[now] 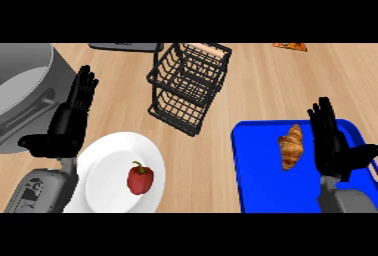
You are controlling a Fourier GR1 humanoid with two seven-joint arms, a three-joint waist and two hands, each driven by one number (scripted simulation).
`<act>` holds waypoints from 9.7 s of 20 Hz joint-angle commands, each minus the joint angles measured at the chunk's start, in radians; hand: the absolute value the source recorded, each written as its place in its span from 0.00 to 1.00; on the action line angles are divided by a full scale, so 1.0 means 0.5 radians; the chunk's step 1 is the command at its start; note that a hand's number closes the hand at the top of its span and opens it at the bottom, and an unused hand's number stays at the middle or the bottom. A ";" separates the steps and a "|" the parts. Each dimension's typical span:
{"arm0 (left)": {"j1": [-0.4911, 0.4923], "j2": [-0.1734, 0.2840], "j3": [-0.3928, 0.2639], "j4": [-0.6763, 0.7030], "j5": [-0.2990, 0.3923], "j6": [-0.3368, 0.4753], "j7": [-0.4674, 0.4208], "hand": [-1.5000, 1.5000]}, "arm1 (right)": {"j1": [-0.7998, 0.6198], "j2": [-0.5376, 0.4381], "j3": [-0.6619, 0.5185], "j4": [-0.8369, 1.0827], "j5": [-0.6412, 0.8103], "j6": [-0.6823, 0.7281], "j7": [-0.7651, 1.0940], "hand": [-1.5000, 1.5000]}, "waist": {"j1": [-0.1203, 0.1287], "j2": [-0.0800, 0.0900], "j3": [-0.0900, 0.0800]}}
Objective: Pick the croissant from the tray and place it in the tiered basket
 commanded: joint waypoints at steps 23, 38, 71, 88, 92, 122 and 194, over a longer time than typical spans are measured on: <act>0.339 0.148 0.056 -0.045 0.260 -0.255 0.538 0.50 | -0.003 -0.224 0.235 0.395 1.913 -1.148 0.972 0.00 | -0.099 -0.009 0.069; 0.410 0.173 0.055 -0.172 0.274 -0.305 0.595 0.50 | -0.680 -0.006 0.687 -0.063 2.374 0.338 2.853 0.00 | -0.040 -0.015 0.097; 0.366 0.003 0.232 -0.202 0.160 -0.439 0.710 0.50 | -0.341 0.211 0.173 0.390 2.691 0.476 2.326 1.00 | -0.061 0.002 0.103; 0.367 0.012 0.319 -0.158 0.124 -0.466 0.657 0.50 | 0.022 -0.454 0.348 -0.053 2.569 0.529 1.063 1.00 | -0.093 -0.005 0.102; 0.441 0.013 0.305 -0.171 0.105 -0.491 0.638 0.50 | 0.125 -0.446 0.225 -0.351 2.555 0.162 0.991 1.00 | -0.102 -0.011 0.103; 0.353 -0.091 0.298 -0.164 0.024 -0.529 0.672 0.50 | -1.402 0.485 0.481 -0.598 2.418 0.689 1.922 1.00 | -0.028 0.005 0.101; 0.358 -0.154 0.470 -0.162 -0.015 -0.629 0.711 0.50 | -1.150 -0.326 -0.230 -0.381 1.090 -0.870 1.396 0.00 | -0.112 -0.011 0.103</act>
